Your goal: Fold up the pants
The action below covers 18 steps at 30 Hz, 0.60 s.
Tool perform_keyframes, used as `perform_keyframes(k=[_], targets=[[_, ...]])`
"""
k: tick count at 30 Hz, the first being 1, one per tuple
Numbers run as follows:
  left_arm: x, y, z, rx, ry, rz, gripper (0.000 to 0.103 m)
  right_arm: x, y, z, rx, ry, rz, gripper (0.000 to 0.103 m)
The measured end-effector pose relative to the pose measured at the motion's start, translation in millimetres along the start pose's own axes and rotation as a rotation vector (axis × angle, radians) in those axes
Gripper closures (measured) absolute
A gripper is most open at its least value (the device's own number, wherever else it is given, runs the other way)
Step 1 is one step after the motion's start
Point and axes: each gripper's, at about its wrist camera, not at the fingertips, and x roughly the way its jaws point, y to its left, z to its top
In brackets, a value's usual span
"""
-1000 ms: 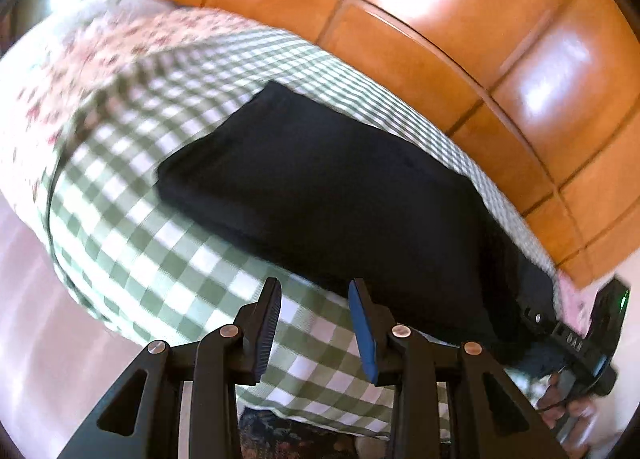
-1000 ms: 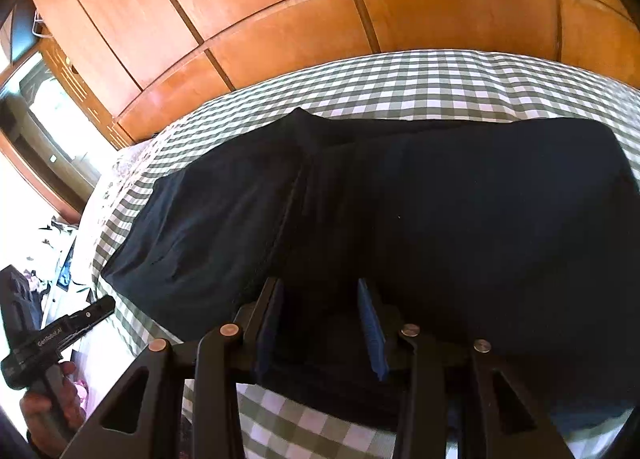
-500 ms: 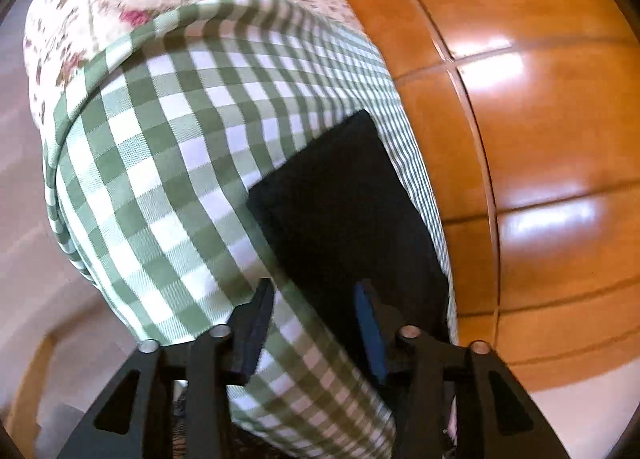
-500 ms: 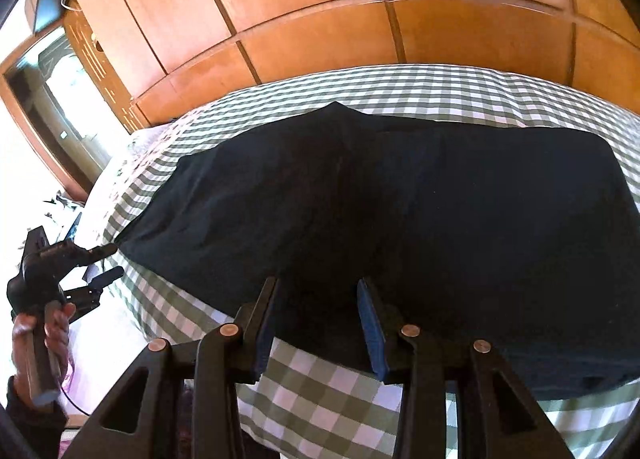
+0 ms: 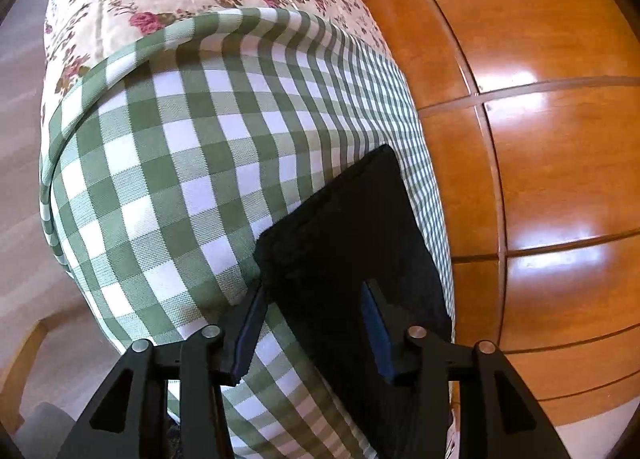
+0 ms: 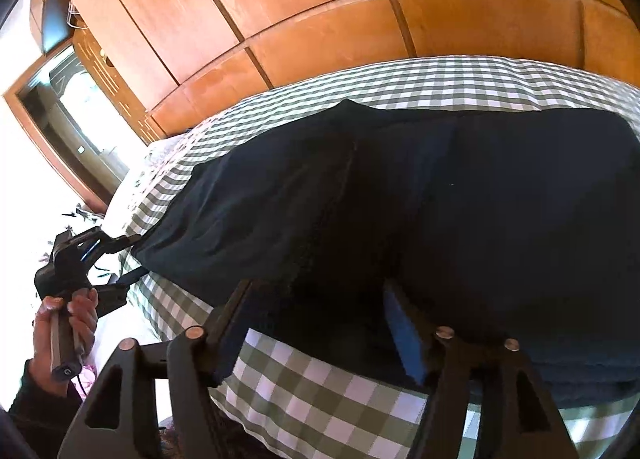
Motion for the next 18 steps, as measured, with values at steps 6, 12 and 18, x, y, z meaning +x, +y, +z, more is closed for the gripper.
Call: perform_keyframes(k=[6, 12, 18], targets=[[-11.1, -46.2, -9.0, 0.225, -0.070, 0.031, 0.089, 2.5, 2.1, -0.6, -0.027, -0.005, -0.014, 0.035], [-21.7, -140.3, -61.5, 0.661, -0.066, -0.139, 0.090, -4.8, 1.0, 10.3, 0.004, 0.025, 0.019, 0.035], [-5.5, -179.2, -121.7, 0.924, 0.039, -0.235, 0.090, -29.4, 1.3, 41.7, 0.075, -0.029, 0.243, 0.028]])
